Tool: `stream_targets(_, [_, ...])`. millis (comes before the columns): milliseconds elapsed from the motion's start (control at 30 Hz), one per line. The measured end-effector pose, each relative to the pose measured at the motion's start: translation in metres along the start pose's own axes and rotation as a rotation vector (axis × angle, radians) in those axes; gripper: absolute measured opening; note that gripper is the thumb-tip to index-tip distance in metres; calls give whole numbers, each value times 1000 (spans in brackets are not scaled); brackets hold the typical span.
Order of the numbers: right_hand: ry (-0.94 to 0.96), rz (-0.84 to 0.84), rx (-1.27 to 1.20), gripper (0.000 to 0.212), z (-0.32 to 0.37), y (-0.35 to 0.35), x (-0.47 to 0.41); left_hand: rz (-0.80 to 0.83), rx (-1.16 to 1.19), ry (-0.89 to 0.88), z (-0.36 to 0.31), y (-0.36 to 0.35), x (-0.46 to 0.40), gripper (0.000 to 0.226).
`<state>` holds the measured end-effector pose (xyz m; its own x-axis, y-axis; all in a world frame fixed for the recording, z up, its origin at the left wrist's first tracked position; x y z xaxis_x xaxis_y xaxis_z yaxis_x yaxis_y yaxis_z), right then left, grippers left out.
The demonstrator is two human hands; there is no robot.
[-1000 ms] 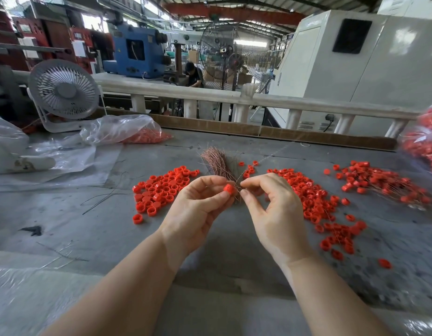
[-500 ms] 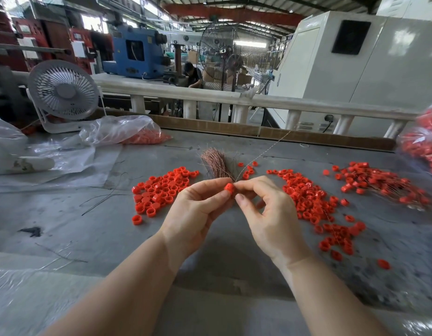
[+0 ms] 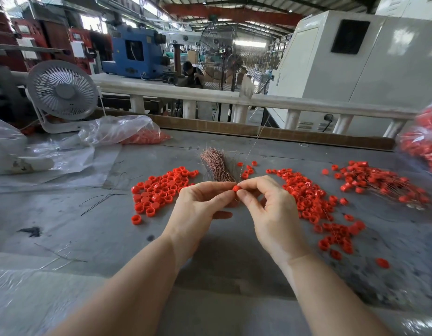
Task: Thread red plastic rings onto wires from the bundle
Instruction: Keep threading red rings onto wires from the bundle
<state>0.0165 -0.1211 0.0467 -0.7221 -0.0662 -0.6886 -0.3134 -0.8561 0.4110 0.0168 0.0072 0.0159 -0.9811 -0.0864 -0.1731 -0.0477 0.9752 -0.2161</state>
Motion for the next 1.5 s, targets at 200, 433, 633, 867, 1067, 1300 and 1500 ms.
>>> stream_targets(200, [23,75,36,4,0,-5,2,-72,-192,-160,-9,0,2,21])
stream_targets(433, [39,95,46,6,-1,-8,4,-142,-420,-278,-12,-2,2,26])
stream_targets(633, [-12,120,37,10,-3,-10,4,-129,-441,-291,-13,-3,2,24])
stream_targets(867, [-29,125,37,11,-1,-10,5,-126,-445,-310,-14,-3,3,19])
stream_targets(1067, [-38,123,17,13,-1,-11,5,-121,-413,-295,-12,-2,2,20])
stream_targets(1300, [-141,48,-189,14,-8,-7,2,-11,33,-61,0,-3,0,17])
stream_targets(1500, [-146,35,-275,19,-10,-5,0,47,201,81,6,-4,-3,12])
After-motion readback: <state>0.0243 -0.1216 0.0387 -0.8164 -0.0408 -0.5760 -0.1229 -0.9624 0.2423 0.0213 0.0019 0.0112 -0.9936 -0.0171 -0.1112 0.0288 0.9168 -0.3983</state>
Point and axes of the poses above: each hand's wrist, its own x-axis away from the middle knuckle, its own y-axis out of the back of the hand, z = x × y, the point moved 6 cm from there along -x, towards the middle knuckle, and after that the axes turned 3 degrees about -z, right-handed, at the moved point
